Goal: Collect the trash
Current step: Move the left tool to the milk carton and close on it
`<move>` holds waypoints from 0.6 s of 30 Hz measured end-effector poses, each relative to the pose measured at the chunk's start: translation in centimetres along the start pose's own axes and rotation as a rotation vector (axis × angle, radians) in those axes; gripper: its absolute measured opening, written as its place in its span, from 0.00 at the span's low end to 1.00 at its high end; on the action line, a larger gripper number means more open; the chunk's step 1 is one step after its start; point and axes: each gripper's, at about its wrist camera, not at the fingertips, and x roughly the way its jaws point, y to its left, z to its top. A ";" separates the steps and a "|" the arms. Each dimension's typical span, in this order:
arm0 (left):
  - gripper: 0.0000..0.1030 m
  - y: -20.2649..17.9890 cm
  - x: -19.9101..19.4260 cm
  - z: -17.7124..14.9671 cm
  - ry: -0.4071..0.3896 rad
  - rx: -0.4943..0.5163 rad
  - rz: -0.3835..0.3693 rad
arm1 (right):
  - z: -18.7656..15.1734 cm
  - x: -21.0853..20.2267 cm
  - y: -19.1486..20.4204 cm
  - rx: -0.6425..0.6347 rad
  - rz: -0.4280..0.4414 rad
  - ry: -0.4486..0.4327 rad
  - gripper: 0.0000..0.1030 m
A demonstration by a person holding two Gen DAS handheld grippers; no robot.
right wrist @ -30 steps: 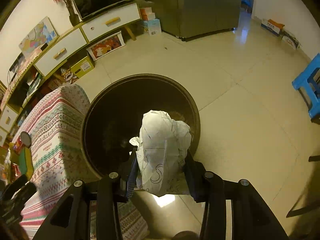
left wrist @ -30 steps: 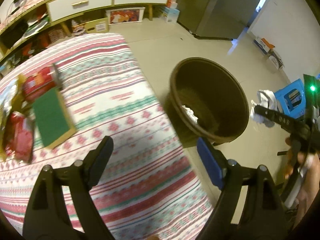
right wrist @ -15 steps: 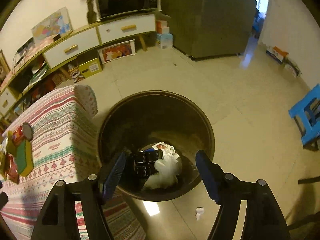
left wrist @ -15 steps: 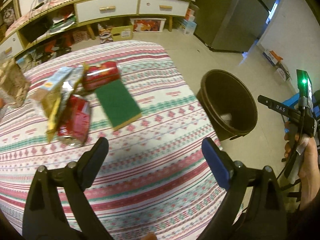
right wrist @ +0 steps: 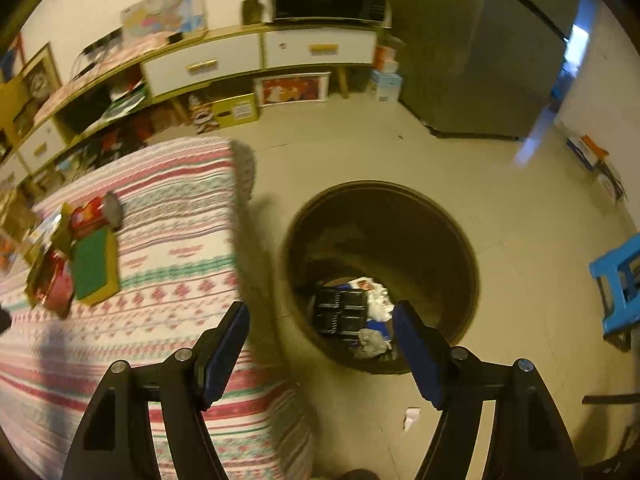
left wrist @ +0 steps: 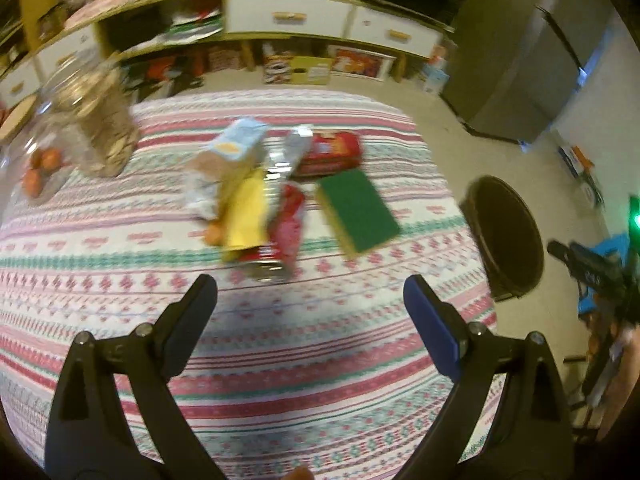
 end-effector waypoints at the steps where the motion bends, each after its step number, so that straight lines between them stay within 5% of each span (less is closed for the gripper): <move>1: 0.91 0.8 0.0 0.0 0.002 -0.024 0.007 | 0.0 -0.1 0.8 -0.015 0.010 0.001 0.73; 11: 0.91 7.0 0.9 0.7 0.001 -0.210 0.041 | -0.1 -0.3 8.2 -0.147 0.063 0.010 0.74; 18: 0.91 7.5 3.2 1.4 0.006 -0.210 0.016 | 0.0 0.4 11.3 -0.172 0.097 0.029 0.74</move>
